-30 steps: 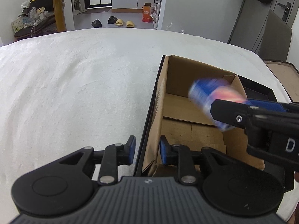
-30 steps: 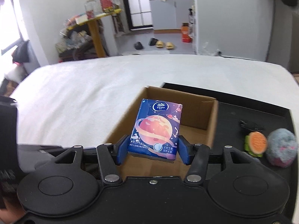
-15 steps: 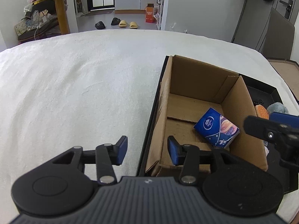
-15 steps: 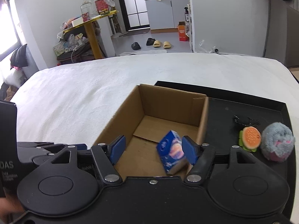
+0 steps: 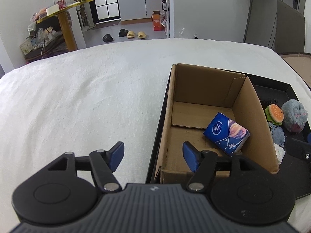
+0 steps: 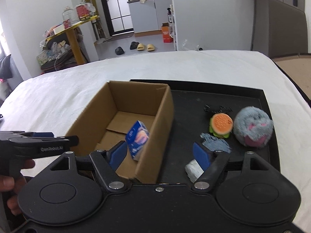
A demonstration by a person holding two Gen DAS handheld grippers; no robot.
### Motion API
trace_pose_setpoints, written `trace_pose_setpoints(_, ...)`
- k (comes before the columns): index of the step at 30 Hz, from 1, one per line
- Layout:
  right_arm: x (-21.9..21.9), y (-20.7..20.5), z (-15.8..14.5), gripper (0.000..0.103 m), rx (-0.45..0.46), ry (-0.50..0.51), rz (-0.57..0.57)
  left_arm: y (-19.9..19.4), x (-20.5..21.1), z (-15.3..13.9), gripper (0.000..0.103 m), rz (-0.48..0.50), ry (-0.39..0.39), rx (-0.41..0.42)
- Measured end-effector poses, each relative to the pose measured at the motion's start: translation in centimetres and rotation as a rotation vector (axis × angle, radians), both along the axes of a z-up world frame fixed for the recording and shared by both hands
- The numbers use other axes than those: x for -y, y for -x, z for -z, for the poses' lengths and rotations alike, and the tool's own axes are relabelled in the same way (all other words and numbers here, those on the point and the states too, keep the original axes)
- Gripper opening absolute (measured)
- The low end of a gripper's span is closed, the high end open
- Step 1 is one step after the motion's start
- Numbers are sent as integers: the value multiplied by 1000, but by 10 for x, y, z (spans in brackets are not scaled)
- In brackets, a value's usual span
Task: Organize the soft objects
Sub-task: 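Grasp the white crumpled cloth with the right gripper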
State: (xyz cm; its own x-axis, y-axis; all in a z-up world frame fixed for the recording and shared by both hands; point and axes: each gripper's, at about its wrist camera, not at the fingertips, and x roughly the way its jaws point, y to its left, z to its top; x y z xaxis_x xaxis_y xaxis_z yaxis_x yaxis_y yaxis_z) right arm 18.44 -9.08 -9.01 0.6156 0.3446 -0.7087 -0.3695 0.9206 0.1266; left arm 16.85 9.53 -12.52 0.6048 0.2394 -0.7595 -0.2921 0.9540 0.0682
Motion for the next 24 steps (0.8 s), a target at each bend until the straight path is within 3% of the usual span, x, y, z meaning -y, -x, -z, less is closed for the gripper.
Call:
trace_pose_setpoints(13, 34, 2, 25, 76, -34, -18, 89, -3, 13, 4, 76, 19, -70, -13)
trace_pose_setpoints(17, 39, -1, 34, 77, -42, -26, 103, -6, 21, 5, 84, 16, -125, -25)
trace_pose_setpoints(24, 48, -8, 57, 78, -52, -11, 130, -8, 32, 7, 85, 11, -210, -43)
